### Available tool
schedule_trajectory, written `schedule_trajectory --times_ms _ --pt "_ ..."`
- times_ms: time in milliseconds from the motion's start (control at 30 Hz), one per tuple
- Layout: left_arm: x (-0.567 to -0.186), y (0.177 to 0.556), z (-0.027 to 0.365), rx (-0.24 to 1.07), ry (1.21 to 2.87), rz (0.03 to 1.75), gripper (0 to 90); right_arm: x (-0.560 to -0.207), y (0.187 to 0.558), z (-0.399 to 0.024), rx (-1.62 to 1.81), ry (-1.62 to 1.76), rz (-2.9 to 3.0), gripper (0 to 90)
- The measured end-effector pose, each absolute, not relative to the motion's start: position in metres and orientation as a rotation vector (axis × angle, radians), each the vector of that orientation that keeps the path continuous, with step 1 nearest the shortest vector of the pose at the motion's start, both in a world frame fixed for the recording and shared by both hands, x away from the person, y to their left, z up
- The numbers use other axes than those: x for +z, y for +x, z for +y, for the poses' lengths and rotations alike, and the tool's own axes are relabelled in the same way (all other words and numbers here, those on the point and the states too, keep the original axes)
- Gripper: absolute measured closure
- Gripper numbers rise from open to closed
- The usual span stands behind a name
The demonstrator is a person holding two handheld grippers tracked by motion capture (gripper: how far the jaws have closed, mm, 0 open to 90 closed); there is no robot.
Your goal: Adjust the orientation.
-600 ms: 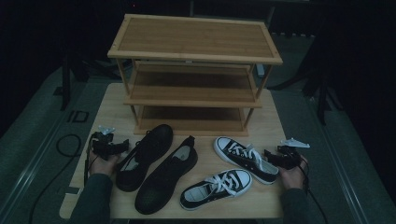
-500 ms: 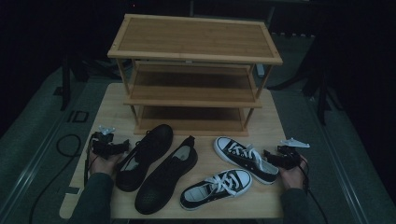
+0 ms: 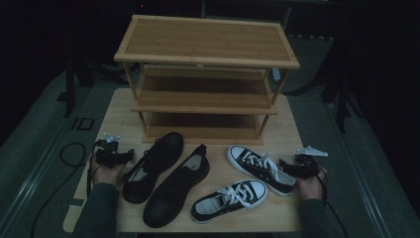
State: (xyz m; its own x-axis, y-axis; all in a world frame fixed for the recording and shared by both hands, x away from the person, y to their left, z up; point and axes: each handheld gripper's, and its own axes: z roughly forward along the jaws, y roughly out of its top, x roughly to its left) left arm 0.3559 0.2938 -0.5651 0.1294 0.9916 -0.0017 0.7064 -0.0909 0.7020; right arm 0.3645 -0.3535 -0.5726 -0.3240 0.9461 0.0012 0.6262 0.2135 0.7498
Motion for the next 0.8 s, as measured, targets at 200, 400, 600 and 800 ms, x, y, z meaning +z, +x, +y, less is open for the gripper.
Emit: schedule_trajectory --times_ms 200,400,600,800 --pt "-0.555 0.349 0.299 0.638 1.842 1.605 37.4 -0.573 0.364 -0.353 0.917 1.457 2.025 27.1" --pt "-0.529 0.339 0.302 0.62 1.871 1.57 46.1 -0.573 0.364 -0.353 0.915 1.461 2.017 28.7" --pt "-0.51 0.33 0.301 0.611 1.855 1.517 46.2 -0.573 0.364 -0.353 0.916 1.461 2.017 28.7" --pt "-0.487 0.319 0.292 0.61 1.882 1.411 45.9 -0.573 0.364 -0.353 0.915 1.46 2.017 28.6"
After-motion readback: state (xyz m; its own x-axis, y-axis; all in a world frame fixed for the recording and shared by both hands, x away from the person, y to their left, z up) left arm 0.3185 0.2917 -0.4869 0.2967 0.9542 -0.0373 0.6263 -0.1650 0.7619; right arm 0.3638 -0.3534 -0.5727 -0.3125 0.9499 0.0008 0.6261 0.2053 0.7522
